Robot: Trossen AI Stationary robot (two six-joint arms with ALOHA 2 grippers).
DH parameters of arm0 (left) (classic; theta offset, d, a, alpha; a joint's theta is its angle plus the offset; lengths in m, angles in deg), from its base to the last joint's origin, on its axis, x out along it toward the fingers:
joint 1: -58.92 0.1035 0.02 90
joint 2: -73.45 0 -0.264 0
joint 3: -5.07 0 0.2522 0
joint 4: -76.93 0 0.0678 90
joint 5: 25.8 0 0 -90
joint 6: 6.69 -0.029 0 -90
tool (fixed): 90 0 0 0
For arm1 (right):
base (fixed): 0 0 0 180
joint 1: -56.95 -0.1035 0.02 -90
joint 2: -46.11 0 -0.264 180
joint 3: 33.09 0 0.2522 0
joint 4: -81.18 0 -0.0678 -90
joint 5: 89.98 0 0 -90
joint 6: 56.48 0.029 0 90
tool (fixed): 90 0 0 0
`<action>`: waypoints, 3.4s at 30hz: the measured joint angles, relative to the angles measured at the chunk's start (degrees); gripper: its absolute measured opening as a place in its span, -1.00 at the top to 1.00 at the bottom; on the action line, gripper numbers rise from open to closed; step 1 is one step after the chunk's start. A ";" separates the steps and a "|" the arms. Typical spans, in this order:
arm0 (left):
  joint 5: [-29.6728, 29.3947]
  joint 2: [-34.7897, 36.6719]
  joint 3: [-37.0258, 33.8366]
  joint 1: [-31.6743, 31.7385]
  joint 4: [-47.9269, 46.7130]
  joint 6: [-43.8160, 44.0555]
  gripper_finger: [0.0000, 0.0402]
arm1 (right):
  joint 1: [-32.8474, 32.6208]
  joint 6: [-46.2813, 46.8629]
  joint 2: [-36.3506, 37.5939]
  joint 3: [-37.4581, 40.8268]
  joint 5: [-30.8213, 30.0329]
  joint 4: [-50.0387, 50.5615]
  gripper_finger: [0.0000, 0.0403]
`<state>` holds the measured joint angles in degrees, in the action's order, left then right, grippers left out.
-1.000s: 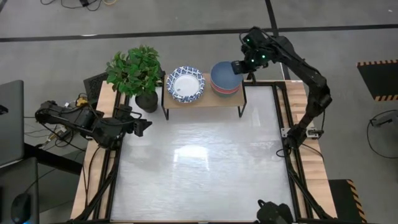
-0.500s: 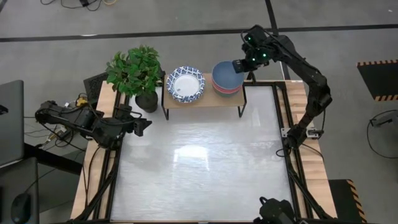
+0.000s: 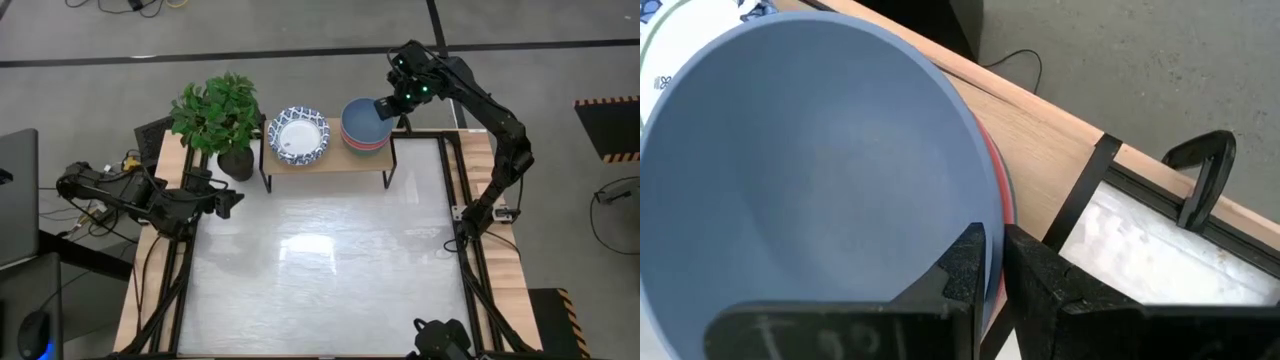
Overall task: Place and stack bowls onto a shelf
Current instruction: Stack the blue bowl on top of the orange bowl on the shelf, then return to Home Position
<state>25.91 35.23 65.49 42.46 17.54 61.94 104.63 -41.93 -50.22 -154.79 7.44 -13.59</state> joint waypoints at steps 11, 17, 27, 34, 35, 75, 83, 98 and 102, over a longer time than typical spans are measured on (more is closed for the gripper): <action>-0.97 0.00 0.00 -0.01 0.02 0.19 -0.01 | 0.11 1.08 0.00 0.00 0.04 0.53 0.67; -1.06 0.00 0.00 0.00 0.02 0.19 -0.01 | 0.11 0.99 0.00 0.00 0.04 0.55 0.46; -1.13 0.00 0.00 -0.01 0.02 0.16 -0.01 | 0.28 2.31 0.43 0.00 0.13 0.46 -0.24; -1.15 0.00 0.00 -0.01 0.03 0.16 -0.01 | 1.40 2.33 4.51 -0.04 0.26 -0.04 -0.32; -1.15 0.00 0.00 -0.01 0.02 0.16 -0.01 | 1.69 2.33 5.31 -0.04 0.26 -0.05 -0.32; 5.66 20.96 0.00 -1.12 20.65 -41.28 -0.01 | -16.11 -5.95 49.89 17.79 -5.44 -11.76 -0.32; 4.88 24.52 -0.02 -1.12 20.45 -45.46 -0.01 | -16.15 3.26 67.85 44.76 0.50 -32.89 -0.32; 11.43 24.87 -0.02 -1.10 16.64 -44.96 -0.01 | -16.15 13.40 92.94 69.01 1.55 -44.32 -0.32; 10.85 24.87 -0.02 -1.10 14.25 -43.09 -0.01 | -16.15 15.95 96.12 73.69 2.01 -44.58 -0.32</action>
<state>36.76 60.10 65.46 41.36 31.79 18.85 88.48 -25.98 45.89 -81.11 9.44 -58.18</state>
